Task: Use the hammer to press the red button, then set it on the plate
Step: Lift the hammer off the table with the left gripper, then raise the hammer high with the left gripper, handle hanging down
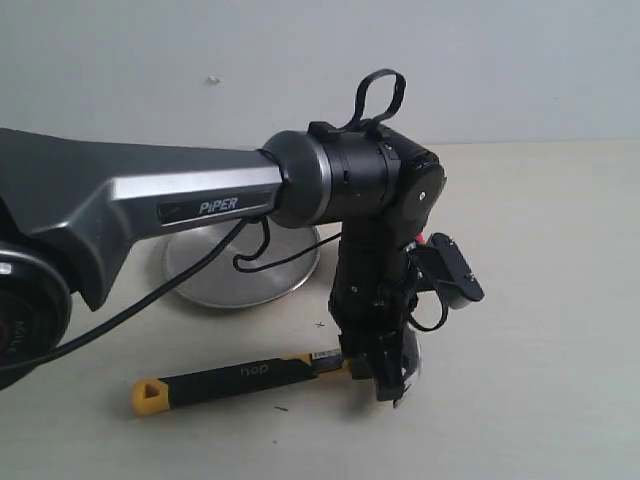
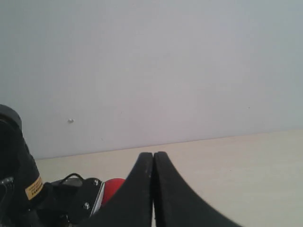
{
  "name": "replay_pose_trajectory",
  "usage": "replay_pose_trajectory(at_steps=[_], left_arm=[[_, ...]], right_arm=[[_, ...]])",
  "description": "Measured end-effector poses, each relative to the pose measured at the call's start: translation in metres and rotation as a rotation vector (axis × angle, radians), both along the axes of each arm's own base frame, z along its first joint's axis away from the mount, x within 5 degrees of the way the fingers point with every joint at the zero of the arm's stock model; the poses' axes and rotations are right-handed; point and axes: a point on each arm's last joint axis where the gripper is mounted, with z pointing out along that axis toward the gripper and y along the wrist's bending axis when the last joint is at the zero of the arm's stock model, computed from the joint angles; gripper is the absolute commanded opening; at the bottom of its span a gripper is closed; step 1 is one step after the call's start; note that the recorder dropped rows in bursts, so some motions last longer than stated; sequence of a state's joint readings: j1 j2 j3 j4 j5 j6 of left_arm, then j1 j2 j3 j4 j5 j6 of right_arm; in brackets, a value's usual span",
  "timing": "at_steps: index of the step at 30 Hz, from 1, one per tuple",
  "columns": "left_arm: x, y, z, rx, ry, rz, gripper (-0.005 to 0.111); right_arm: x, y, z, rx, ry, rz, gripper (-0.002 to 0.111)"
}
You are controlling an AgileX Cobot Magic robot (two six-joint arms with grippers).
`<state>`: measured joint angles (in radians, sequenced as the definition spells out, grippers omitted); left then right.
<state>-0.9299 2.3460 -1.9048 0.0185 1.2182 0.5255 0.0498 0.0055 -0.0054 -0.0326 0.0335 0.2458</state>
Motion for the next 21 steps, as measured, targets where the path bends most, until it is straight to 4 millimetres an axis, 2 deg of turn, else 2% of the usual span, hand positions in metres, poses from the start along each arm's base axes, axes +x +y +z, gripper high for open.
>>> replay_pose_trajectory(at_steps=[5,10,16,21], left_arm=[[0.004,-0.008,0.027,-0.083,-0.040,0.016,0.000],[0.007,-0.014,0.043,-0.138,-0.057,0.039,0.000],[0.003,-0.015,0.057,-0.186,-0.040,0.056,0.000],[-0.002,-0.013,0.084,-0.264,-0.021,0.075,0.000]], right_arm=[[0.000,0.000,0.000,0.000,0.000,0.000,0.000],[0.000,0.000,0.000,0.000,0.000,0.000,0.000],[0.000,0.000,0.000,0.000,0.000,0.000,0.000],[0.000,0.000,0.000,0.000,0.000,0.000,0.000]])
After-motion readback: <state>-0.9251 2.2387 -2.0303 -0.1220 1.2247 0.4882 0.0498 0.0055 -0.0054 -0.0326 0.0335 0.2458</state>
